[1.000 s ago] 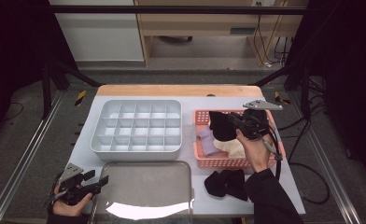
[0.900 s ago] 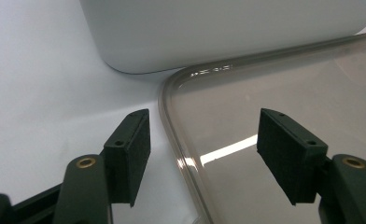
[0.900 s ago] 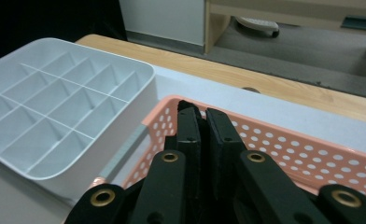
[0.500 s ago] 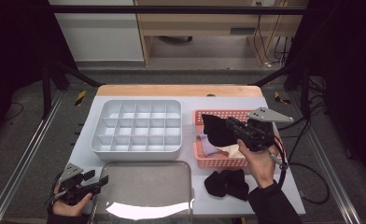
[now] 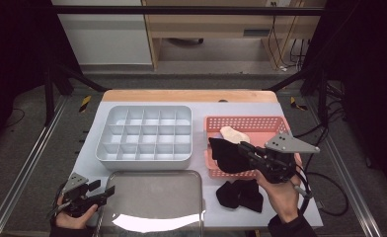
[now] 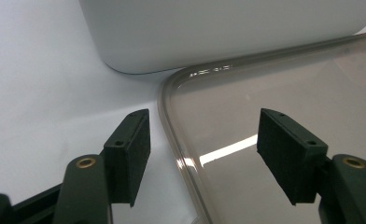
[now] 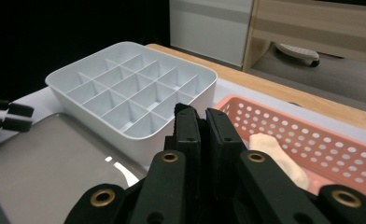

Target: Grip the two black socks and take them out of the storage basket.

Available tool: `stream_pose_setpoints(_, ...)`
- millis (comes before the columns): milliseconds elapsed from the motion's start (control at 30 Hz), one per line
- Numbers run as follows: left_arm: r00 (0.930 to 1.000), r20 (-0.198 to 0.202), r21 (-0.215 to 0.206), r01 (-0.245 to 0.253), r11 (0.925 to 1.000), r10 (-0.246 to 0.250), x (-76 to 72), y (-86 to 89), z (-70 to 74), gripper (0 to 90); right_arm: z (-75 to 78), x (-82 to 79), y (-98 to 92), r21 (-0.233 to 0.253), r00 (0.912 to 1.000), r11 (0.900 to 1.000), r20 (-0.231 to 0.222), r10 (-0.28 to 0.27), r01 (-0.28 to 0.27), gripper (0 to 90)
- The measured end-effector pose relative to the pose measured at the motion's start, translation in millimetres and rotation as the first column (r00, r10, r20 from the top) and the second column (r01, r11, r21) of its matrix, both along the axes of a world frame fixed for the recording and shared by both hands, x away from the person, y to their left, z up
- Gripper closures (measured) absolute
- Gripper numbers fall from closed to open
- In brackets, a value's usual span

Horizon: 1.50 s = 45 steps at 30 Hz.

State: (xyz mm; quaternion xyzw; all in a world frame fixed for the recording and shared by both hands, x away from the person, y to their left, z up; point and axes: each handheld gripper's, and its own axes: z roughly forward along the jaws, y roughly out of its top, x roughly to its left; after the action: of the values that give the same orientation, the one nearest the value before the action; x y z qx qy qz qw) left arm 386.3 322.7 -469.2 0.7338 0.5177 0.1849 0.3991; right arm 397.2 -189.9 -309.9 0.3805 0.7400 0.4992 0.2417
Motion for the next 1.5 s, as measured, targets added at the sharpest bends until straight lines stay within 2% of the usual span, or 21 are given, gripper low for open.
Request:
stream_pose_setpoints(233, 1.0000, -0.001, 0.000, 0.000, 1.0000, 0.000, 0.1, -0.1, 0.0, 34.2, -10.9, -17.8, -0.6, 0.016, 0.9987, 0.999, -0.017, 0.048, -0.047, 84.5)
stream_pose_setpoints(433, 1.0000, 0.000, 0.001, -0.001, 1.0000, 0.001, 0.2, 0.0, 0.0, 34.2, -24.3, -30.1, 5.4, 0.007, 0.9950, 0.996, -0.048, 0.088, -0.087, 84.4)
stream_pose_setpoints(800, 1.0000, 0.005, 0.002, 0.002, 1.0000, -0.002, -0.4, 1.0, 0.7, 34.2, -57.5, -32.6, 16.9, -0.021, 0.9850, 0.993, -0.130, 0.113, -0.117, 84.4)
stream_pose_setpoints(967, 1.0000, 0.006, 0.000, 0.002, 1.0000, -0.002, -0.5, 1.0, 0.9, 34.2, -78.2, -28.3, 14.0, -0.025, 0.9800, 0.996, -0.180, 0.085, -0.090, 84.3)
stream_pose_setpoints(1200, 1.0000, 0.006, 0.000, 0.004, 1.0000, -0.004, -0.6, 0.9, 0.9, 34.2, -115.0, -15.4, 7.0, -0.052, 0.9615, 0.998, -0.274, 0.014, -0.029, 84.0)
stream_pose_setpoints(1400, 1.0000, 0.003, -0.002, 0.004, 1.0000, -0.004, -0.2, 0.2, 0.6, 34.2, -135.1, -2.8, 0.1, -0.092, 0.9647, 0.995, -0.255, -0.066, 0.044, 81.6)
stream_pose_setpoints(1500, 1.0000, 0.003, -0.004, 0.004, 1.0000, -0.004, -0.2, 0.2, 0.7, 34.2, -142.0, 2.3, 0.5, -0.103, 0.9618, 0.992, -0.259, -0.090, 0.065, 78.6)
